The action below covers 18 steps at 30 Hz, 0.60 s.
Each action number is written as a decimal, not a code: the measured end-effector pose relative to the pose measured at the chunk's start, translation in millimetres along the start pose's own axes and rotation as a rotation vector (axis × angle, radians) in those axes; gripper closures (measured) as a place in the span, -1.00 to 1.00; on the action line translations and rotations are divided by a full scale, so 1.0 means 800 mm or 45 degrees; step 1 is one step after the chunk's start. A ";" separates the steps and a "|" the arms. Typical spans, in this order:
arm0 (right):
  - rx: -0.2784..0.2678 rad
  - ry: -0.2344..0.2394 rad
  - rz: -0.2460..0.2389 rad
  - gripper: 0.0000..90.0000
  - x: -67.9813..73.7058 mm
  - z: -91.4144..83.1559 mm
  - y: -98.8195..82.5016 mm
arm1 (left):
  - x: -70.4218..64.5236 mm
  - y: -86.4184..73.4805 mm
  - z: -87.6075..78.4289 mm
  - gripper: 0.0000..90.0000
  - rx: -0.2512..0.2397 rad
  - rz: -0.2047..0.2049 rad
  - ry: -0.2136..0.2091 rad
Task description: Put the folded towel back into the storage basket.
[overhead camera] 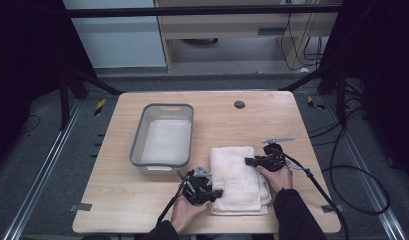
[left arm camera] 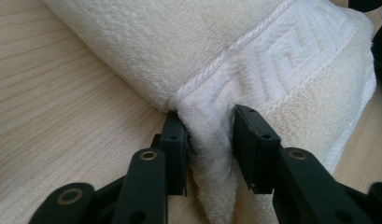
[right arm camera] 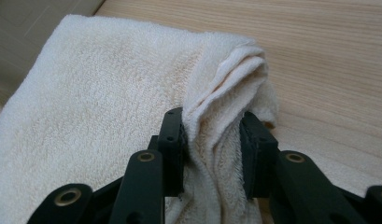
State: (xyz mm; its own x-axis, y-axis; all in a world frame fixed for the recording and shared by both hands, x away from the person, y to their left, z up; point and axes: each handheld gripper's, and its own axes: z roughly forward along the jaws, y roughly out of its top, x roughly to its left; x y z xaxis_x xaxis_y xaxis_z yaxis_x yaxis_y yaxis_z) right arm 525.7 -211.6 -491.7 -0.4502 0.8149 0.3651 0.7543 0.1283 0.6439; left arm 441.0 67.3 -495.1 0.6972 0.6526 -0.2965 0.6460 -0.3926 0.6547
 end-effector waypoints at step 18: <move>-0.042 -0.005 -0.056 0.52 0.011 -0.014 0.007 | -0.004 -0.001 -0.009 0.68 -0.058 -0.007 -0.014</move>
State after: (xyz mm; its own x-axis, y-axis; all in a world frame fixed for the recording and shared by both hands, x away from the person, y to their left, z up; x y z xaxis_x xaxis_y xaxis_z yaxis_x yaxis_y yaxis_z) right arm 520.8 -209.8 -477.3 -0.4806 0.8112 0.3330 0.7176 0.1455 0.6811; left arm 435.9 69.9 -490.1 0.6971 0.6474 -0.3079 0.6352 -0.3586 0.6841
